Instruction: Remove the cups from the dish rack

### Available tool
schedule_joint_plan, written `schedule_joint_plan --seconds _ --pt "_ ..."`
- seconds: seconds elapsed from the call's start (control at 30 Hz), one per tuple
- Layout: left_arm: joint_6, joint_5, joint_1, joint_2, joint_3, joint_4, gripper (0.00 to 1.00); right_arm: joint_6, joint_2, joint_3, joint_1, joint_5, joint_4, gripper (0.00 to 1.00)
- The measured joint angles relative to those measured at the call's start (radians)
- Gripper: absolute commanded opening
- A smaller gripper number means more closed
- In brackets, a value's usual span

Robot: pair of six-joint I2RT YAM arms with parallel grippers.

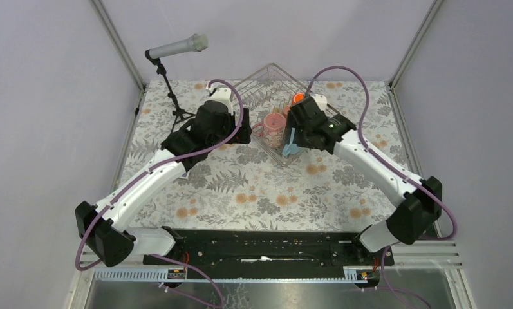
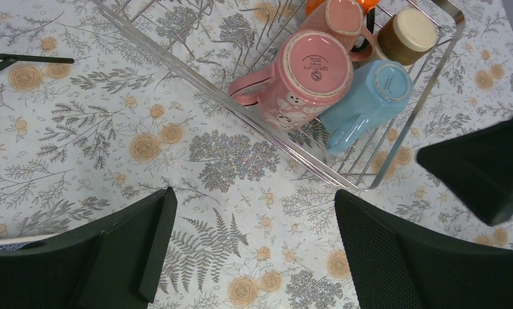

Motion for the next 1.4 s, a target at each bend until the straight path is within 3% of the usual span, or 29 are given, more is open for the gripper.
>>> schedule_joint_plan --seconds 0.23,1.03,1.27,1.4 --pt "0.000 0.014 0.004 -0.022 -0.018 0.008 0.99 0.097 0.132 0.033 0.040 0.064 0.044 0.52" --pt "0.000 0.045 0.014 -0.084 -0.050 0.022 0.99 0.326 0.314 -0.014 0.058 0.172 0.195 0.47" --pt "0.000 0.052 0.014 -0.092 -0.050 0.023 0.99 0.364 0.341 -0.051 0.062 0.215 0.248 0.41" --pt "0.000 0.057 0.015 -0.097 -0.050 0.023 0.99 0.372 0.342 -0.075 0.062 0.242 0.288 0.27"
